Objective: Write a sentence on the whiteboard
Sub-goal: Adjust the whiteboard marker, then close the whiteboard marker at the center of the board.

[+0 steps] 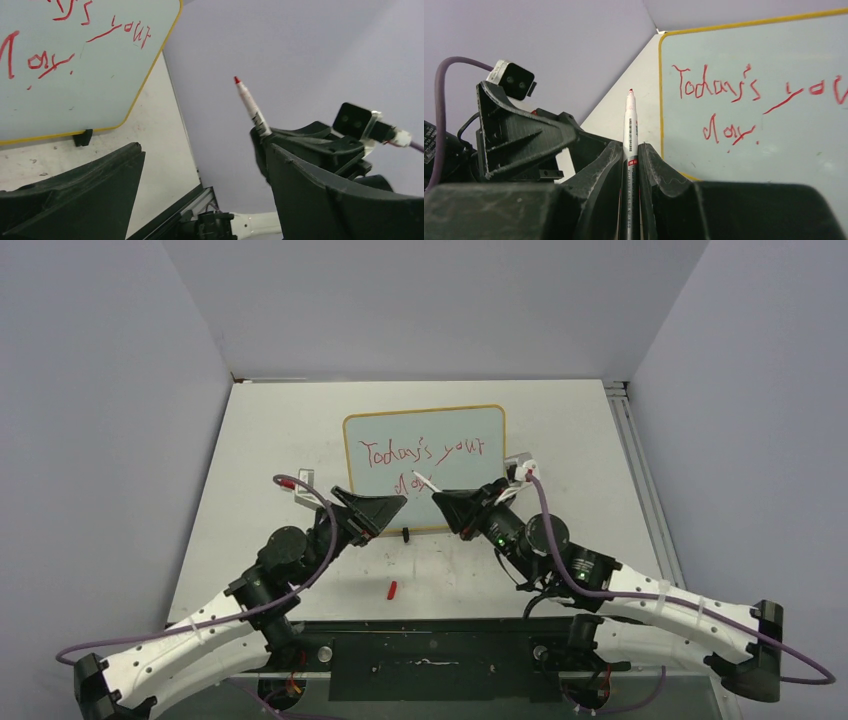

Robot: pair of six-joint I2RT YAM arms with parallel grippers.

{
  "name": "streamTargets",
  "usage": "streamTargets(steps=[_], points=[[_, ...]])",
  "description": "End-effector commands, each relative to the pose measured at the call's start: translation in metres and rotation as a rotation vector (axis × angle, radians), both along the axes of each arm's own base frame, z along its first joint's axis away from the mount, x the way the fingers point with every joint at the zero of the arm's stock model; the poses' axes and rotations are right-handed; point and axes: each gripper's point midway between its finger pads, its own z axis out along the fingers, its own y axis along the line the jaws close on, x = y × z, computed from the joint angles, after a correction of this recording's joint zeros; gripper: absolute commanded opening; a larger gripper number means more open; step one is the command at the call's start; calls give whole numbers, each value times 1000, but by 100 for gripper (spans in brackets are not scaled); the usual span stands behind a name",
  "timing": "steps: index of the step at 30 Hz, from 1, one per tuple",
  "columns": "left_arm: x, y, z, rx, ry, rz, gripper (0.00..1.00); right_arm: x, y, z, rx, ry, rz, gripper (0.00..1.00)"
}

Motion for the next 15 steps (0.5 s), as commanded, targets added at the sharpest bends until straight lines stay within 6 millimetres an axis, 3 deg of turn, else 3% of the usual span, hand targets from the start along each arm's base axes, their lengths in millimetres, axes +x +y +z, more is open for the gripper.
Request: streamTargets(steps=[1, 2, 5, 8, 15], points=[[-22, 7, -24, 356, -63, -106, 91, -2, -35, 21, -121, -45, -58, 5], [-26, 9, -33, 432, -60, -131, 88, -3, -41, 19, -157, -37, -66, 5], [-40, 14, -89, 676, 43, -245, 82, -4, -58, 9, -266, -12, -95, 5], [-59, 17, -136, 801, 150, -350, 74, -6, -69, -5, -360, 12, -103, 5], [-86, 31, -202, 975, 283, -379, 68, -12, -83, -18, -377, 46, -114, 5]])
